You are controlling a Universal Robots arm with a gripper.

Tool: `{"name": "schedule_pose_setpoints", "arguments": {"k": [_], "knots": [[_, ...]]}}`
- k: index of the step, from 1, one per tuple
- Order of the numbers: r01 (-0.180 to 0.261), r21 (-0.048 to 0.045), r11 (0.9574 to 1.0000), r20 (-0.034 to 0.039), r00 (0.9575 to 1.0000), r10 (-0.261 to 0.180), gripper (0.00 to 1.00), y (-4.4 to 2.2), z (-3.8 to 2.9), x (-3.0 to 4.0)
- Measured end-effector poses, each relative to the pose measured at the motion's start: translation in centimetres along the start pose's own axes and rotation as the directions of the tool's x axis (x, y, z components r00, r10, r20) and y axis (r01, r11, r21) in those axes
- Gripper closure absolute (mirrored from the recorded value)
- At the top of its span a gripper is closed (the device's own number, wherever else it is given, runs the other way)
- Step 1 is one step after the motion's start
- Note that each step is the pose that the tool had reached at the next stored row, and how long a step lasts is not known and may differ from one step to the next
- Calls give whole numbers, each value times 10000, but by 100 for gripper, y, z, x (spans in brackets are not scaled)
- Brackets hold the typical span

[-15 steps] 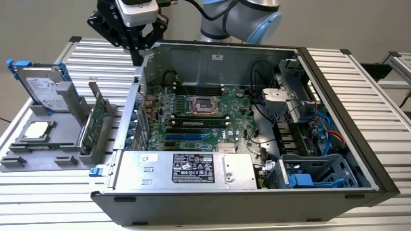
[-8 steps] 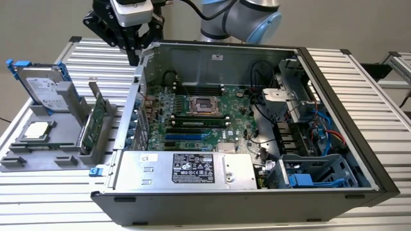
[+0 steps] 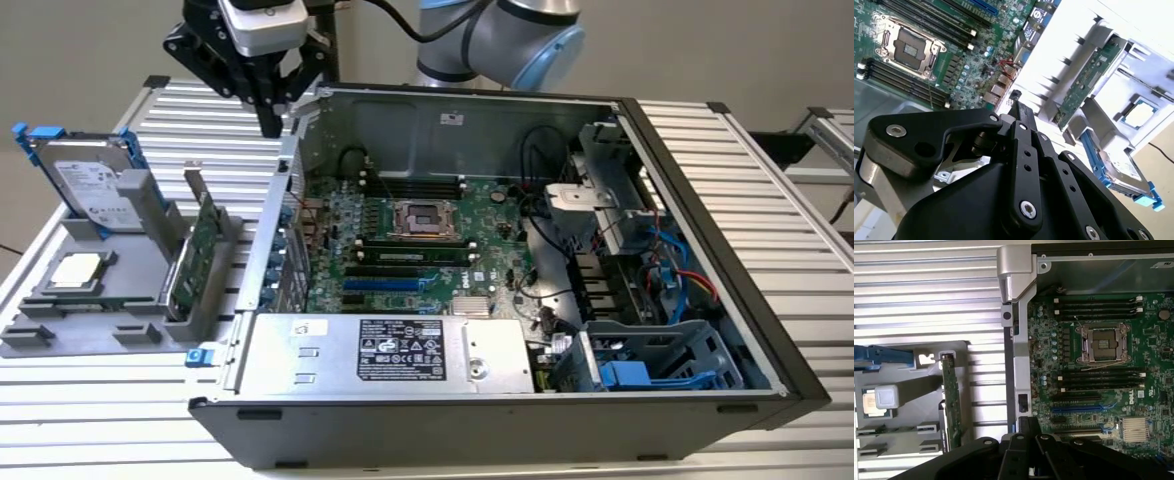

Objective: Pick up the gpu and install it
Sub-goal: 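Reach for the gpu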

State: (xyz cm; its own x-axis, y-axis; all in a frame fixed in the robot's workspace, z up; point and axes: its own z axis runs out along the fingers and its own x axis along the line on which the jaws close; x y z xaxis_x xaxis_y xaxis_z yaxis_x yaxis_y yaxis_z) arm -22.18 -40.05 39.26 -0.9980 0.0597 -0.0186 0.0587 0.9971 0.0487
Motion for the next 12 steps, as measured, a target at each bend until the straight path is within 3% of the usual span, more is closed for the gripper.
{"name": "schedule_pose_setpoints", "arguments": {"k": [12], "knots": [[37,-1,10000,-2,10000,-37,100,-39,-3,73]]}}
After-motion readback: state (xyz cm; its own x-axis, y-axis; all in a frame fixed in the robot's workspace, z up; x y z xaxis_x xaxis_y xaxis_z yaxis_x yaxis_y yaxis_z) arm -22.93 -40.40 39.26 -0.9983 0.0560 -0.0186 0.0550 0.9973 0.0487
